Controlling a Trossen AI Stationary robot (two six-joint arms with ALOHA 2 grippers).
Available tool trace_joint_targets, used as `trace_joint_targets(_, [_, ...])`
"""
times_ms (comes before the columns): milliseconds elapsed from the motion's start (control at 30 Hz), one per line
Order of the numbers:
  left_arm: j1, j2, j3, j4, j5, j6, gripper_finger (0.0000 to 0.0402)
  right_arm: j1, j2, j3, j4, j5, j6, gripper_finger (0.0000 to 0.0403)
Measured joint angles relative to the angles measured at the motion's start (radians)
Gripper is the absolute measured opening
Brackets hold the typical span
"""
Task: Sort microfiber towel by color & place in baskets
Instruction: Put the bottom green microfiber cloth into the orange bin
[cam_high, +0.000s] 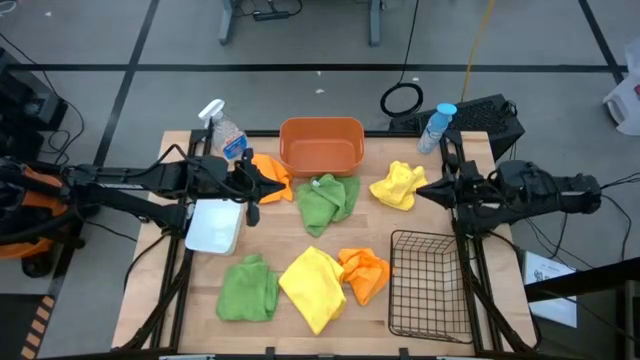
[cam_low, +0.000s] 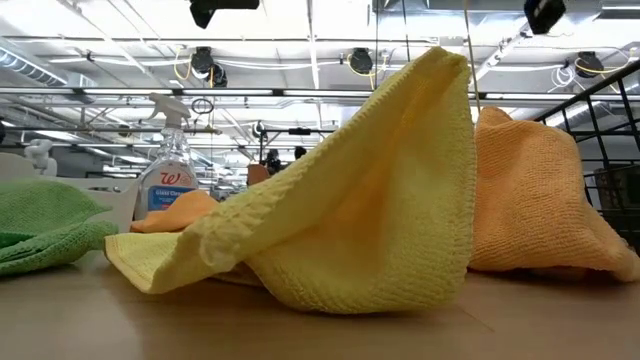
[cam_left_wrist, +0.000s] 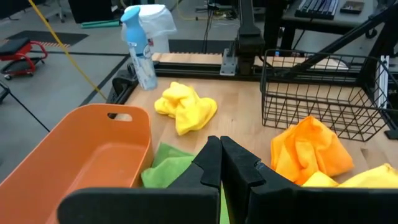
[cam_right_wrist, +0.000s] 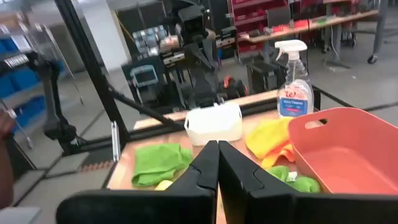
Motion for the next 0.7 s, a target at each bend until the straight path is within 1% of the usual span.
trace_joint_targets(100, [0.000, 0.007, 0.000, 0.000, 0.000, -0.002, 0.0004, 0.000, 0.068, 0.060, -0.033, 0.000, 0.000, 0.0000])
trace_joint_targets(200, [0.000, 0.009, 0.000, -0.002, 0.000, -0.002, 0.0004, 0.000, 0.118, 0.087, -0.032, 0.000, 0.002, 0.0000])
trace_joint_targets(333, [0.000, 0.016, 0.000, -0.003, 0.000, -0.003, 0.0004, 0.000, 0.163, 0.088, -0.051, -0.001, 0.020, 0.0000])
trace_joint_targets(567, [0.000, 0.037, -0.007, -0.003, 0.000, -0.010, 0.0004, 0.000, 0.245, 0.088, -0.160, 0.001, 0.072, 0.0000])
trace_joint_targets(700, [-0.002, 0.061, -0.020, -0.005, 0.000, -0.011, 0.0004, 0.000, 0.302, 0.088, -0.160, 0.001, 0.084, 0.0000])
